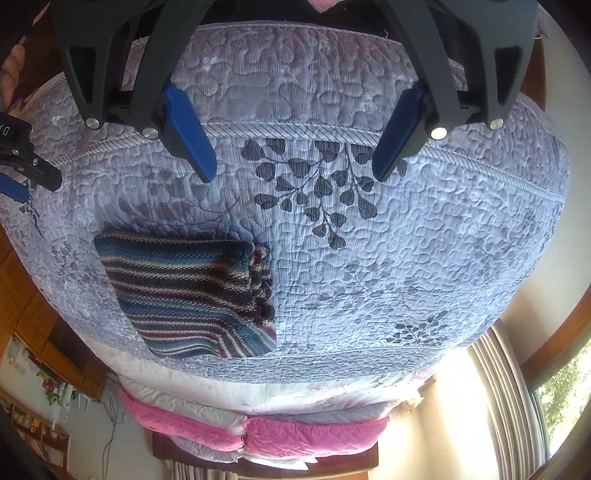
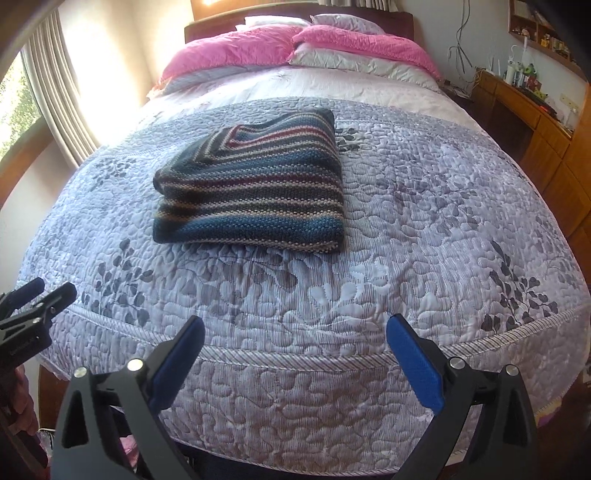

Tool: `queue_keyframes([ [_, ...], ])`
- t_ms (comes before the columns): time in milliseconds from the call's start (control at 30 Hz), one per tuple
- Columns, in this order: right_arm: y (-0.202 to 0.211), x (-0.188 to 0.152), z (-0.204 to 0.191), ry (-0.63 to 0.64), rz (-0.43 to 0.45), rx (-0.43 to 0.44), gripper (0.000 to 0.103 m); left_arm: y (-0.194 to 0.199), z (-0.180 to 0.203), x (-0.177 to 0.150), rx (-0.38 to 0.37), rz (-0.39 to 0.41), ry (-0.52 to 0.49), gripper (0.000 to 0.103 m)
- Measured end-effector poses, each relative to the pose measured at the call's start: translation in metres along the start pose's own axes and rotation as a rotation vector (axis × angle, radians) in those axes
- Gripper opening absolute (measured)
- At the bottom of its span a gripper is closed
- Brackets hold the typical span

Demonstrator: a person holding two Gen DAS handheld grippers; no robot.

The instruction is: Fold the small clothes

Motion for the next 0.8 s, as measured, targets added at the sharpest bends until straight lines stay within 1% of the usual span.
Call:
queue_keyframes([
  [100,0.005,0.001,-0.001,-0.005,0.006,0.003,0.099,0.006,0.002,0.001,0.010,0.011,-0.006,0.090],
  [367,0.012,0.003,-0.004,-0.006,0.018,0.005,0.099,0.017,0.003,0.001,0.012,0.026,-0.013,0.092],
  [533,0.013,0.005,-0.009,0.004,0.020,0.009,0.099,0.022,0.005,0.000,0.029,0.043,-0.021,0.094],
  [800,0.001,0.003,-0.010,0.006,-0.002,0.015,0.099,0.017,0.006,0.000,0.052,0.047,-0.037,0.094],
])
Point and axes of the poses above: each gripper's, at about its wrist camera, not at the fingertips, and y roughly against the way its jaws point, z to its right, x to its top, the point moved 2 cm from there along -y, roughly the way its jaws point, and after that the axes turned 14 degrees about z, right-handed, at the moved point
